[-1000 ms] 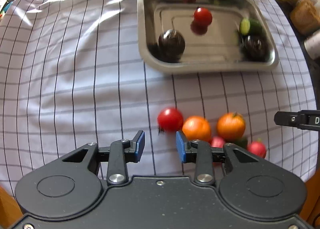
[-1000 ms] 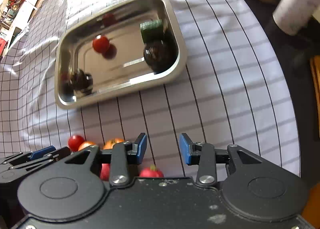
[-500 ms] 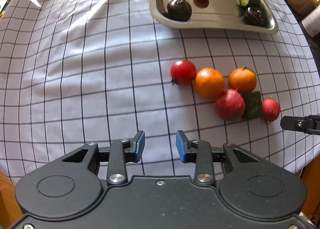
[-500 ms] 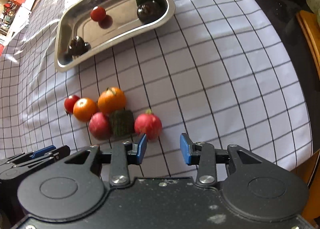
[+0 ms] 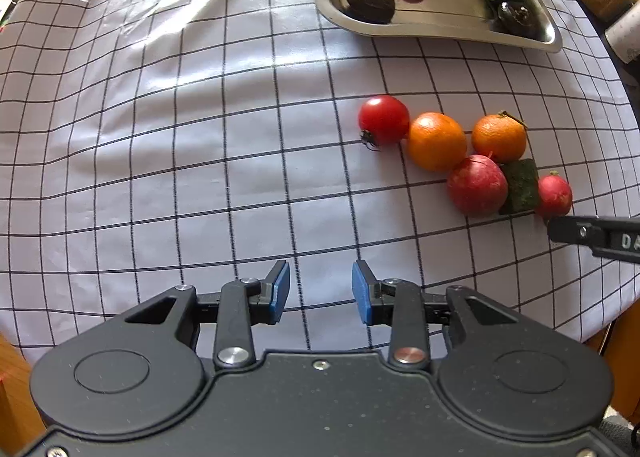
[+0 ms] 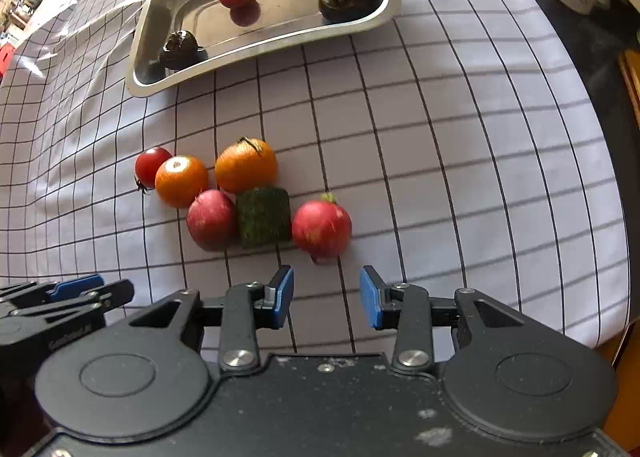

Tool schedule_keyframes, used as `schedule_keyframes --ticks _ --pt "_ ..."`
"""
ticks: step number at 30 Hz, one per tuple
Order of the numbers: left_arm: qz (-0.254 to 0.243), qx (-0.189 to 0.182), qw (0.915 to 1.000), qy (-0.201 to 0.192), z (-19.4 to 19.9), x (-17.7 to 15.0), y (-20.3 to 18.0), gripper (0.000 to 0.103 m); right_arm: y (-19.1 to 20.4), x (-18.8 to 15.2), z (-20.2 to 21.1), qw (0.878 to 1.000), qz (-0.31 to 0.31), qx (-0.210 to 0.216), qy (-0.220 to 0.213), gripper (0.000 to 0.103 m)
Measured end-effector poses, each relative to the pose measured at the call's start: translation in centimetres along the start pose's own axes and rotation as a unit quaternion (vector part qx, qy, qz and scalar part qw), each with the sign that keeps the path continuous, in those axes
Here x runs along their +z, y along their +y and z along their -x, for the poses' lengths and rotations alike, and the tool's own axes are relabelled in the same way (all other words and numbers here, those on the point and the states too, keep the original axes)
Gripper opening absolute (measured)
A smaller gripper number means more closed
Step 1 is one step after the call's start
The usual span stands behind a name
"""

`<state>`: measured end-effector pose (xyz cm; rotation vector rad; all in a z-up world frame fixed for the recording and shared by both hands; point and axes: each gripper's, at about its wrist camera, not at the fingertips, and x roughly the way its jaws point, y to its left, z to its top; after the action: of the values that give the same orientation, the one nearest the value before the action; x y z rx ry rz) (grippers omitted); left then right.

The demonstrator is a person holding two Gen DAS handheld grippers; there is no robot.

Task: Organize fruits
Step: 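Withdraw both open tools back toward the remaining fruits, then close the right tool on the red radish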

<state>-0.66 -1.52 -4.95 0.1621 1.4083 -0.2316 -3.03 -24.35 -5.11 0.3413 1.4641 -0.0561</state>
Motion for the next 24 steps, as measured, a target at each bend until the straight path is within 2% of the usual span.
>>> schedule_keyframes --ticks 4,15,21,24 --pt "0.014 -0.002 0.9999 0.0 0.1 0.0 0.8 0.043 0.7 0.9 -0.8 1.0 0.017 -0.016 -0.002 0.039" --pt "0.022 -0.001 0.9998 0.002 0.2 0.0 1.2 0.043 0.8 1.5 -1.2 0.999 0.032 -0.012 -0.008 0.039" --pt "0.016 -0.003 0.9999 0.004 -0.1 0.2 0.9 0.043 -0.6 2.0 0.0 0.999 -0.003 0.015 -0.035 0.039" --pt "0.014 -0.005 0.9999 0.003 -0.2 0.4 0.8 0.043 -0.6 2.4 0.1 0.999 -0.004 0.011 -0.037 0.039"
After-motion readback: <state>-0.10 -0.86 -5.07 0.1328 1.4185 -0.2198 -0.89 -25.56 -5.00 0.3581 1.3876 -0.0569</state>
